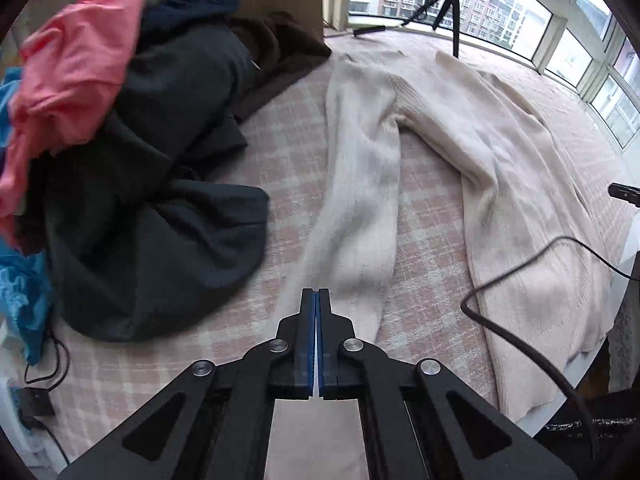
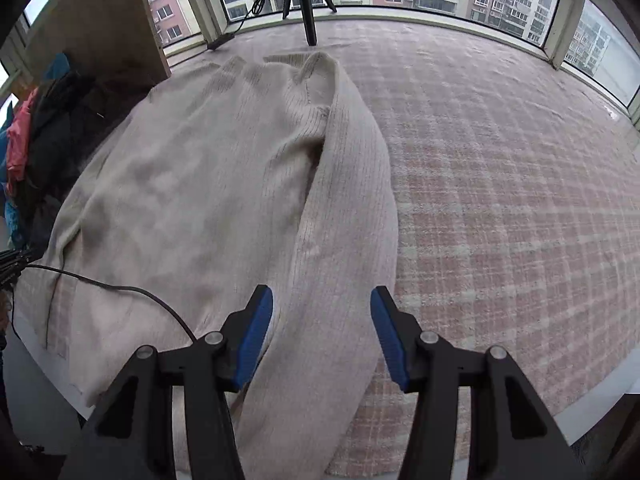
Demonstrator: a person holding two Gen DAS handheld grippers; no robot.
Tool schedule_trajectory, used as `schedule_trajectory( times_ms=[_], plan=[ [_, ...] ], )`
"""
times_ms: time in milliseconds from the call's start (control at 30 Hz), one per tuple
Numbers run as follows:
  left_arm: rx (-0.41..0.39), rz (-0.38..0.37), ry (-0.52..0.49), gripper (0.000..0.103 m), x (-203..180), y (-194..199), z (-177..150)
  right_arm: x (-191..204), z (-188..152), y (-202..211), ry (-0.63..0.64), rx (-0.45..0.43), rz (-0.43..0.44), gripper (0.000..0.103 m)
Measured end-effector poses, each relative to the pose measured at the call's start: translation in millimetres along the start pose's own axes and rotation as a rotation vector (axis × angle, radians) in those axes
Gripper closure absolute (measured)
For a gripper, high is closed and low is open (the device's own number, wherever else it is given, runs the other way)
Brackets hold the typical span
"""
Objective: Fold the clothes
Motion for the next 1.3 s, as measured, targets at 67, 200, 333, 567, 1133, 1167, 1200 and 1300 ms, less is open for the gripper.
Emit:
schedule_trajectory(
  times_ms=[67,200,333,567,1133,1167,1200,1300],
  plan=[
    [-0.027,0.016,0.008,0.102,19,22,-3,-6,-9,29,-0.01,-0.034,0.025,0.053],
    [-0.02,0.01,-0.042,0.077,24,32,-12,-7,-31,63,-0.005,-0.065,0.03,0.045],
    [0.052,-0.004,-0.108,0.077,-2,4,-33,26,-58,-1,0.066,0.067,-0.028,0.041],
    [0.108,0.014,-0.092,0.077,-9,-31,-45,41,-90,-45,0.13,0.127,-0.05,0.059],
    [0.16,-0.206,-0.092,0.069,-83,-22,-65,-86,-61,64,-0.169,-0.056,-0.058,0.054],
    [0.175,-0.229,-0.108,0.069,-96,-23,-69,-54,-68,51,-0.135,-0.045,0.004,0.054],
    [0.19,-0.251,-0.125,0.068,-109,-23,-73,-26,-77,39,-0.097,-0.019,0.053,0.054],
    [0.239,-0.281,-0.181,0.067,-139,-34,-85,41,-100,4,0.029,0.062,0.131,0.054]
  ],
)
Point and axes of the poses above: each gripper's, at about its wrist camera, not at the fingertips, and y roughly against the way its jaws point, x to its left, z to its top, the point moved 5 cm from there along -y, roughly the way its jaws point, and after that the axes turned 7 degrees about y, right-handed, at the moved point
